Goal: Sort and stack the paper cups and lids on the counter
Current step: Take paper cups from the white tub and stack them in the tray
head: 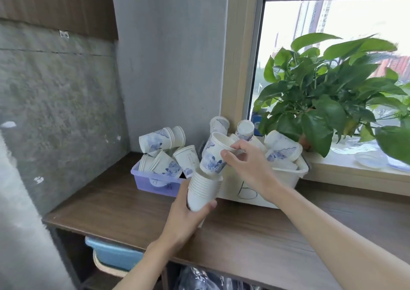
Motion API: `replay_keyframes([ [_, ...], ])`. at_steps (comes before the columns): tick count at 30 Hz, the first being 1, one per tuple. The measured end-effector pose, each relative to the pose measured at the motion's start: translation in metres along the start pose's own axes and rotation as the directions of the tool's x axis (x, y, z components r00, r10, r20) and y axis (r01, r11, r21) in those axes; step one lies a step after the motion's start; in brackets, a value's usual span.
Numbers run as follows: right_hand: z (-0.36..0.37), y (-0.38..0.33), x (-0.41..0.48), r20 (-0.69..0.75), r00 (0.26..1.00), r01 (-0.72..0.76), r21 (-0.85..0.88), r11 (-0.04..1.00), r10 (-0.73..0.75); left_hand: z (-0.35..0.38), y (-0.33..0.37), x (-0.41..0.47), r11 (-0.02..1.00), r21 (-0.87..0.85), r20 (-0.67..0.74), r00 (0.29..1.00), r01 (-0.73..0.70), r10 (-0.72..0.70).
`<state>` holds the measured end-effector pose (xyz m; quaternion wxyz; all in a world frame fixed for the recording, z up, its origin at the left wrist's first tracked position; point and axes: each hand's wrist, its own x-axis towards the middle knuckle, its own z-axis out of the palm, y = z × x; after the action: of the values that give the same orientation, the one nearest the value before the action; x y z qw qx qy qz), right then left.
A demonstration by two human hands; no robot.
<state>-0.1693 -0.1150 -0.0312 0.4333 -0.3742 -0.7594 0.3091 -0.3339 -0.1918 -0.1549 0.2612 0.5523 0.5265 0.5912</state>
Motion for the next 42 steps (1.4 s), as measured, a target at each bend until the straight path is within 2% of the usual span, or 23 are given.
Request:
replay_keyframes([
  [10,0.035,0.021,-0.01,0.171,0.984,-0.046,-0.017,0.999,0.049,-0.009,-0.029,-0.004,0.993,-0.079,-0.038,0.996,0.083,-0.086],
  [15,0.044,0.023,-0.013,0.138,0.981,-0.147,0.091,0.985,0.134,-0.01,-0.031,-0.001,0.992,-0.069,-0.033,0.994,0.101,-0.104],
  [19,0.05,0.029,-0.02,0.17,0.98,-0.122,0.093,0.988,0.105,-0.008,-0.032,0.0,0.991,-0.065,-0.013,0.993,0.116,-0.117],
  [25,0.06,0.039,-0.022,0.136,0.956,-0.284,0.225,0.932,0.259,-0.007,-0.036,0.001,0.988,-0.085,-0.005,0.992,0.127,-0.128],
  [33,0.063,0.043,-0.018,0.116,0.955,-0.297,0.282,0.912,0.274,-0.007,-0.035,0.001,0.989,-0.082,-0.003,0.993,0.12,-0.121],
  [38,0.057,0.041,-0.01,0.131,0.976,-0.195,0.159,0.968,0.175,-0.007,-0.031,0.0,0.991,-0.033,-0.022,0.991,0.128,-0.129],
  [40,0.053,0.039,-0.005,0.028,0.993,-0.115,0.115,0.987,0.113,-0.007,-0.031,0.0,0.991,-0.022,-0.031,0.99,0.134,-0.134],
  [42,0.048,0.036,0.002,-0.139,0.99,-0.027,0.048,0.998,0.033,-0.007,-0.031,0.0,0.99,-0.023,-0.036,0.989,0.14,-0.141],
])
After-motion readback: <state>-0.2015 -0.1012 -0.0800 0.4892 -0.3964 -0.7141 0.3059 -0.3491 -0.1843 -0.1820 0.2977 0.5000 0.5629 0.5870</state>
